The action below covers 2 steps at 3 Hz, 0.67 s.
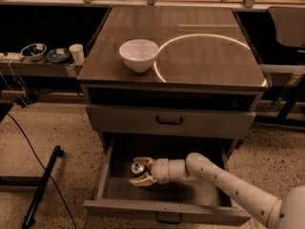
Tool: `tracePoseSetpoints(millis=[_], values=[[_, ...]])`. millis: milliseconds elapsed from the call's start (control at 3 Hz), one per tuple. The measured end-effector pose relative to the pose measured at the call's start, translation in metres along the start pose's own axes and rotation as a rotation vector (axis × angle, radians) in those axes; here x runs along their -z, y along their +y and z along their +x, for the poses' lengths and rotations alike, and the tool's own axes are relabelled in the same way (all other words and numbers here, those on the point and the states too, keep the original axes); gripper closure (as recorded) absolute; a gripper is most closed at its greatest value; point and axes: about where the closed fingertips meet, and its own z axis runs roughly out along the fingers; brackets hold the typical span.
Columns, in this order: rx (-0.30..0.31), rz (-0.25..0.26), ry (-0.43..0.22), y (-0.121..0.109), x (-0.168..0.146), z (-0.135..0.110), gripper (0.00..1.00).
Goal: Place redbull can into middle drawer
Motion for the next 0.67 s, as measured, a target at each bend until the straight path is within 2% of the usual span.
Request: tracePoseSetpoints(millis=[333, 667], values=[[0.000, -0.001, -0.001, 0.0002, -0.0001, -0.0003, 0.00], [0.001, -0.003, 0.000, 0.0007, 0.0002, -0.0010, 0.00]])
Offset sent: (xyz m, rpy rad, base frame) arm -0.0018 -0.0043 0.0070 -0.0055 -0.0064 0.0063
